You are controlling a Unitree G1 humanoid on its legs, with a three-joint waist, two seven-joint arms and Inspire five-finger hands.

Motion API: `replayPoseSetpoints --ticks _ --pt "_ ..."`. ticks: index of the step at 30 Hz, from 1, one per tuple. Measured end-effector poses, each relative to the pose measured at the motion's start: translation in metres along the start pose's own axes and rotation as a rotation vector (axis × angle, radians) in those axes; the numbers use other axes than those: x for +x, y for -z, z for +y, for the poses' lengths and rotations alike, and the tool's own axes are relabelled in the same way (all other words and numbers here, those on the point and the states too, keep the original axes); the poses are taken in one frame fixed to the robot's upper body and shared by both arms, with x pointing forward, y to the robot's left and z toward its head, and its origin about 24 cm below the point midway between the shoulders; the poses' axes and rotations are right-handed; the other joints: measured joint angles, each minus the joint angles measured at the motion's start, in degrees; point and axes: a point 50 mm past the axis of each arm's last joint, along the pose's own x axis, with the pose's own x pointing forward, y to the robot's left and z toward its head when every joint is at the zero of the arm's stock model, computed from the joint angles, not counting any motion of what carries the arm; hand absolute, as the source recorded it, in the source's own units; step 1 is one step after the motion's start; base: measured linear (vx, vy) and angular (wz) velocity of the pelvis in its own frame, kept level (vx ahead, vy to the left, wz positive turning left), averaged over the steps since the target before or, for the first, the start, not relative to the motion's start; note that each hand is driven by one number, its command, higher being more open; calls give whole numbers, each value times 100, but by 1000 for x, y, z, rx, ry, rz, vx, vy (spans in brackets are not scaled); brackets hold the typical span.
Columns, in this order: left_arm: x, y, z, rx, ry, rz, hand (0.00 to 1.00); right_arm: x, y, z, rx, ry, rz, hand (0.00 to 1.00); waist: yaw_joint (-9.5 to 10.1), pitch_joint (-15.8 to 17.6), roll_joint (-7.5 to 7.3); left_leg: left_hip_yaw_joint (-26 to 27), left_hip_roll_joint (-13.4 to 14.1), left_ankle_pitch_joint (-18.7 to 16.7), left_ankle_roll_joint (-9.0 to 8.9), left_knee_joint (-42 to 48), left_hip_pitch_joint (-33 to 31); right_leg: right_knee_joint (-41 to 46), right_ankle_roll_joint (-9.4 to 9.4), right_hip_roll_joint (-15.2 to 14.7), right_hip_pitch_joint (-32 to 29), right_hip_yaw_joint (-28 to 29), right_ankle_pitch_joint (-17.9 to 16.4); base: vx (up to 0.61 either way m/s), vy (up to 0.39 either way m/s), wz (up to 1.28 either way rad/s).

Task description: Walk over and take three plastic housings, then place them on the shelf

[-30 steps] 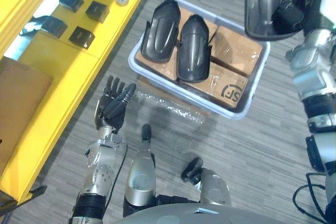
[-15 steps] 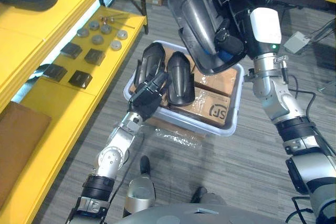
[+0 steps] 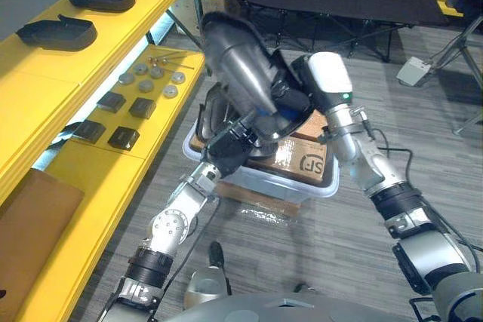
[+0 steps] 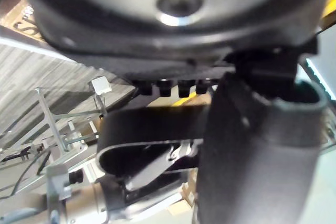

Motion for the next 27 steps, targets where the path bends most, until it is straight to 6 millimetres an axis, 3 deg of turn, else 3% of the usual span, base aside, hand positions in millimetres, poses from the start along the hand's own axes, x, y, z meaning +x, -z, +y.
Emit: replayPoseSetpoints --ticks 7,8,14,17,27 --pt "1 5 1 22 -64 6 100 0 -12 13 35 -38 -28 0 22 -54 1 -47 -8 57 43 -1 -23 -10 -18 9 2 -12 46 -23 7 3" --pt "2 8 2 39 -90 19 0 -2 -10 16 35 -49 -20 0 24 -113 -4 -49 -11 59 44 -1 -25 -37 -18 13 2 -15 62 0 0 0" --pt "4 11 0 176 -275 -27 0 -16 -6 28 51 -85 21 0 11 -274 1 -55 -18 58 43 -3 -25 -97 -50 22 6 -23 58 -26 7 0" --pt "6 9 -3 157 -337 -101 0 -20 -7 32 76 -78 40 0 12 -306 -11 -54 -14 58 43 -2 -25 -132 -56 33 12 -23 81 -3 0 -1" --pt "-1 -1 6 196 -490 -250 0 -19 -35 47 210 -21 40 0 53 -353 -87 -71 -18 60 40 -2 -25 -273 -23 75 86 -45 149 8 -5 2"
